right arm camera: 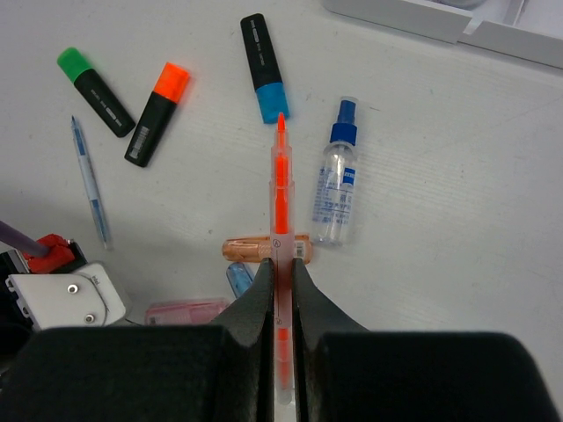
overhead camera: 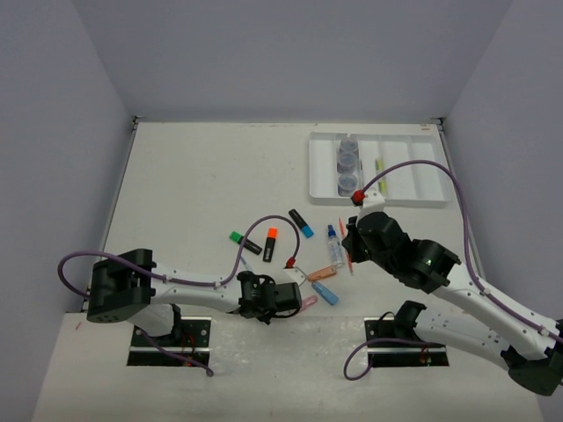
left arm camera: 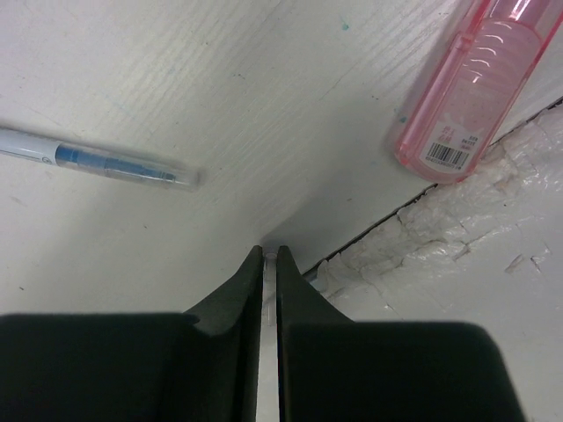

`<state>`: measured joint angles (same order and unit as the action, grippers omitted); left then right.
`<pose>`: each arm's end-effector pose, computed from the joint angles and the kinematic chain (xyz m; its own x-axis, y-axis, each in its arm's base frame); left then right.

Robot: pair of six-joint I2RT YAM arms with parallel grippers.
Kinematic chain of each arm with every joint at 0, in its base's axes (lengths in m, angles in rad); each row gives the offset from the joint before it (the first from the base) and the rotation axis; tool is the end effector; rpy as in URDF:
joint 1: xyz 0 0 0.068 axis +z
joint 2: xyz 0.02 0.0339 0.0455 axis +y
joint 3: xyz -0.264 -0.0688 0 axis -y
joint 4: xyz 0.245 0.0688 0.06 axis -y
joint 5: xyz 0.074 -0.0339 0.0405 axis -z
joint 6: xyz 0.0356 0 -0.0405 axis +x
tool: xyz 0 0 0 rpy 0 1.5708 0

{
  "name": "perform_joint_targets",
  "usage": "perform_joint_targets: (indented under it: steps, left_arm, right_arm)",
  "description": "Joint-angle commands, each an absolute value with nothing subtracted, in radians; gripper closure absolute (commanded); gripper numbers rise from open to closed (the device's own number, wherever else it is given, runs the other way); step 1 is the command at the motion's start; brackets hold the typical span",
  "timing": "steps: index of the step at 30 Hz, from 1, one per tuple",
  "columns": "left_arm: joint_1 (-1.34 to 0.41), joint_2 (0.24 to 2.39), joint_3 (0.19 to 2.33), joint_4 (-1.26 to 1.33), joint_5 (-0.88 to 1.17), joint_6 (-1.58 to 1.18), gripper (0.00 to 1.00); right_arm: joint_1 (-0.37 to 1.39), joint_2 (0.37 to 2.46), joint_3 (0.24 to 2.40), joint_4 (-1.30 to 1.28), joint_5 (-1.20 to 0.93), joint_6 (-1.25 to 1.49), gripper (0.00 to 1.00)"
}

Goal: Sort the stationery into containers
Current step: Close the pen cap on the pen.

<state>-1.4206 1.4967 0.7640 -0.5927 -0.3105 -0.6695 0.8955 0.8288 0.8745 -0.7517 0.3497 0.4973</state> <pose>0.0480 -0.2445 0.1528 -0.6912 0.6181 -0.3744 0.6394 0.7645 0.0816 0.1129 0.1214 0.3095 -0.6285 -0.0678 -0.7748 -0.3077 0.9366 0.1677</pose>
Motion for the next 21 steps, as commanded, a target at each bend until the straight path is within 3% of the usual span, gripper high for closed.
perform_joint_targets:
  steps: [1, 13, 21]
  left_arm:
    - [-1.412, 1.518, 0.717, -0.586, -0.282, -0.676, 0.99]
    - [-1.388, 1.408, 0.911, -0.72, -0.429, -0.713, 1.0]
    - [-1.34, 1.229, 1.088, -0.698, -0.788, -0.898, 1.0]
  right_arm:
    - [0.893, 0.813, 0.862, -0.741, 0.348, 0.499, 1.0]
    - [0.894, 0.781, 0.824, -0.68, 0.272, 0.505, 1.0]
    - [0.894, 0.644, 0.595, -0.228, -0.081, 0.563, 1.0]
